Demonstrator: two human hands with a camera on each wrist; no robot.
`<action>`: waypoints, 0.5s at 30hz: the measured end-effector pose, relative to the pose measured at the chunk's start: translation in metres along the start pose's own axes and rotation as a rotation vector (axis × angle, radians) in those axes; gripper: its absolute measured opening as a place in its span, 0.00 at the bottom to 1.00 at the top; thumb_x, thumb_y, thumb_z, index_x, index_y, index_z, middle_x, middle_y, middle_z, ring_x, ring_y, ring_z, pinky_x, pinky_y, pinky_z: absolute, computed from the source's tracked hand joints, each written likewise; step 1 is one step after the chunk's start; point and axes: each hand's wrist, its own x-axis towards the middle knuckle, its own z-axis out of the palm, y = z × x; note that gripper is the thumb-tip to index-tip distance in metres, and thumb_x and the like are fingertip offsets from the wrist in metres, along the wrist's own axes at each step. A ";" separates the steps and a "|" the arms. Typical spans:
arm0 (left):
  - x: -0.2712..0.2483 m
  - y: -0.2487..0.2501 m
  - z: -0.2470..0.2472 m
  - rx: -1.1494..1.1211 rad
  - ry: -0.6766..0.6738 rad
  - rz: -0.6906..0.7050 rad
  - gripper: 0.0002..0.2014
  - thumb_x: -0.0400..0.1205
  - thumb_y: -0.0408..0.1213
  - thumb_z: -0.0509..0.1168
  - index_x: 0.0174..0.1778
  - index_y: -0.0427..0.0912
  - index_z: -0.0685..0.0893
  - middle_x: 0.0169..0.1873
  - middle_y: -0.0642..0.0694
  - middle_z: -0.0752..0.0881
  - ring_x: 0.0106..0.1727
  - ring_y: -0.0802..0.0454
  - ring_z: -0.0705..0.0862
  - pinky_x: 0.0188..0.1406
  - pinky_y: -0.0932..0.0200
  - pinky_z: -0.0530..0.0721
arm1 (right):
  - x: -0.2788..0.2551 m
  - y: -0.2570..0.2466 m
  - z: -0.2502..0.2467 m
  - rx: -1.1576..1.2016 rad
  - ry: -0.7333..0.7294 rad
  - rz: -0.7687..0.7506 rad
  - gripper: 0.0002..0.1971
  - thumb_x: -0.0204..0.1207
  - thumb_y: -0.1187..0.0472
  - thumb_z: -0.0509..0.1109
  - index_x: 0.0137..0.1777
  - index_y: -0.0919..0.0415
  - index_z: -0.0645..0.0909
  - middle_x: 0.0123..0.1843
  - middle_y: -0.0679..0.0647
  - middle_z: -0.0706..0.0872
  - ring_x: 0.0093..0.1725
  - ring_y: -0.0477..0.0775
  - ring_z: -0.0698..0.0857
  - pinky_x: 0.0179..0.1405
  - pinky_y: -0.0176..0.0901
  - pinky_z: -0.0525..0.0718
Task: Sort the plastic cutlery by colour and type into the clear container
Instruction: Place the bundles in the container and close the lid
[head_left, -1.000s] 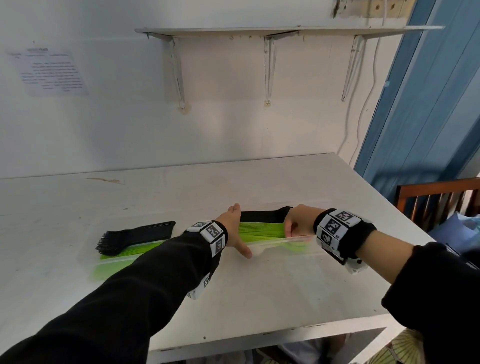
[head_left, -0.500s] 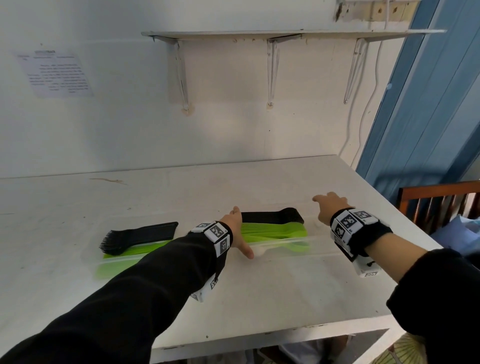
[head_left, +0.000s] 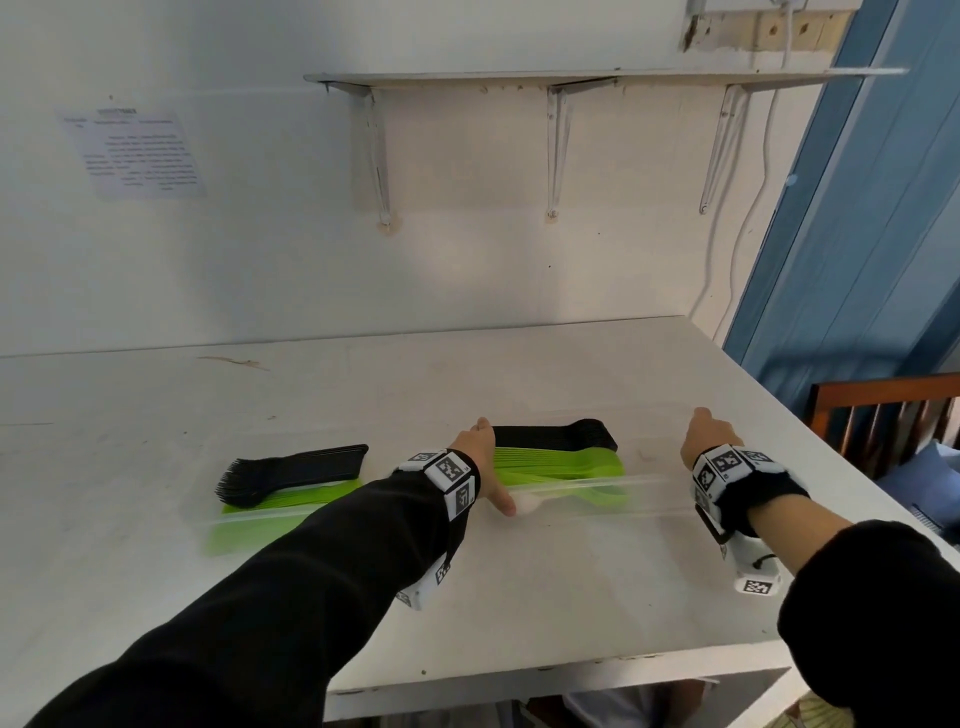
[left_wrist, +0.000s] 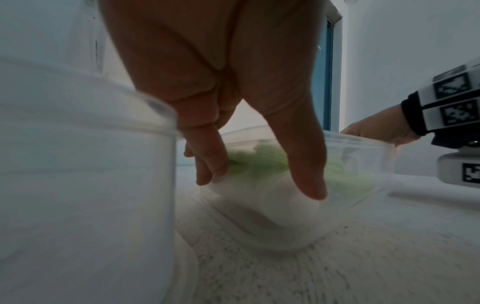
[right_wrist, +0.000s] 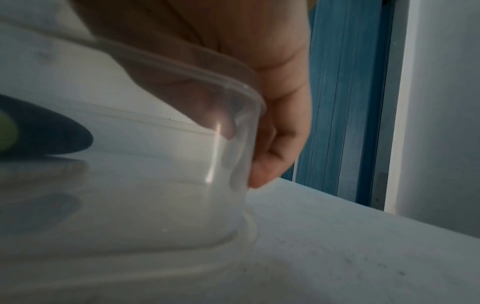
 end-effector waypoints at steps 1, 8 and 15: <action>0.000 0.000 0.001 -0.005 0.008 0.007 0.59 0.66 0.45 0.80 0.81 0.32 0.46 0.75 0.37 0.68 0.76 0.42 0.69 0.71 0.54 0.71 | -0.002 -0.001 -0.001 0.014 -0.006 0.007 0.20 0.83 0.68 0.55 0.73 0.70 0.62 0.70 0.72 0.73 0.69 0.71 0.75 0.66 0.57 0.74; -0.011 -0.020 -0.007 -0.256 0.137 0.100 0.52 0.71 0.54 0.74 0.83 0.38 0.51 0.78 0.39 0.66 0.79 0.45 0.65 0.75 0.56 0.64 | -0.034 -0.057 -0.012 0.044 0.225 -0.254 0.26 0.79 0.66 0.58 0.78 0.61 0.61 0.81 0.60 0.57 0.79 0.62 0.57 0.76 0.54 0.62; -0.028 -0.141 -0.056 -0.134 0.508 -0.292 0.28 0.87 0.45 0.50 0.82 0.39 0.53 0.83 0.39 0.51 0.83 0.45 0.50 0.81 0.48 0.50 | -0.125 -0.184 0.005 0.331 -0.137 -0.732 0.27 0.82 0.67 0.54 0.81 0.65 0.56 0.80 0.61 0.63 0.79 0.59 0.64 0.74 0.41 0.62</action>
